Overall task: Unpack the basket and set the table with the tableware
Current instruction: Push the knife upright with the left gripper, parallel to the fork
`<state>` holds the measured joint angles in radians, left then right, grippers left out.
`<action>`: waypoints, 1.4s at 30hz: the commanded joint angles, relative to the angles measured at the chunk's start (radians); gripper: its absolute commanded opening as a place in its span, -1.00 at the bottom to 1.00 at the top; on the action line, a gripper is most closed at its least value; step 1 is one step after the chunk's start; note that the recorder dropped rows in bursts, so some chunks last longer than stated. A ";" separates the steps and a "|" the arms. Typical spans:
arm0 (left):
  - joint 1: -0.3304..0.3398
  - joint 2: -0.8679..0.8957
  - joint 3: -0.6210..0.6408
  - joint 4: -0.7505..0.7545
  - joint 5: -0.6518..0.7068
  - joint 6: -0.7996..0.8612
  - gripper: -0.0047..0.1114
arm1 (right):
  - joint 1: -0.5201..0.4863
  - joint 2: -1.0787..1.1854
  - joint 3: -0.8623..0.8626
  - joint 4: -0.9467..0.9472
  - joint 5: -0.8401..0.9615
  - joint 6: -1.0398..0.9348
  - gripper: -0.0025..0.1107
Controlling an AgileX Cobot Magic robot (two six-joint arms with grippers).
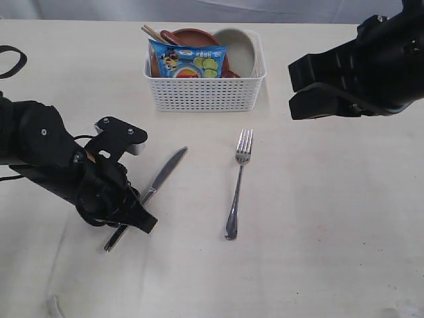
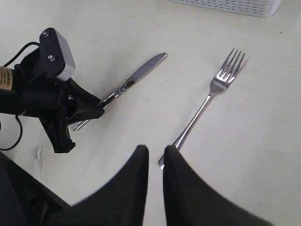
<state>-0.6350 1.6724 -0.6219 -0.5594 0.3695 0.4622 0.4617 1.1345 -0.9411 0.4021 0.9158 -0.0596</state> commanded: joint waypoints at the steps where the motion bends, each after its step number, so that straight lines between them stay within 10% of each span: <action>1: -0.007 0.045 0.011 -0.039 0.034 -0.028 -0.91 | -0.006 -0.004 0.001 0.001 0.004 -0.016 -0.74; 16: -0.021 0.065 0.022 -0.467 -0.031 -0.145 -0.92 | -0.006 -0.004 0.001 -0.003 0.032 -0.020 -0.74; 30: -0.066 0.065 0.022 -0.570 -0.073 -0.121 -0.92 | -0.006 -0.004 0.001 -0.012 0.052 -0.027 -0.73; 42: -0.062 -0.110 0.022 -0.570 -0.084 -0.085 -0.55 | -0.006 -0.003 0.001 -0.057 0.061 -0.007 -0.17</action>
<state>-0.6935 1.6177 -0.6027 -1.1347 0.2919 0.3627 0.4617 1.1345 -0.9411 0.3566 0.9687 -0.0752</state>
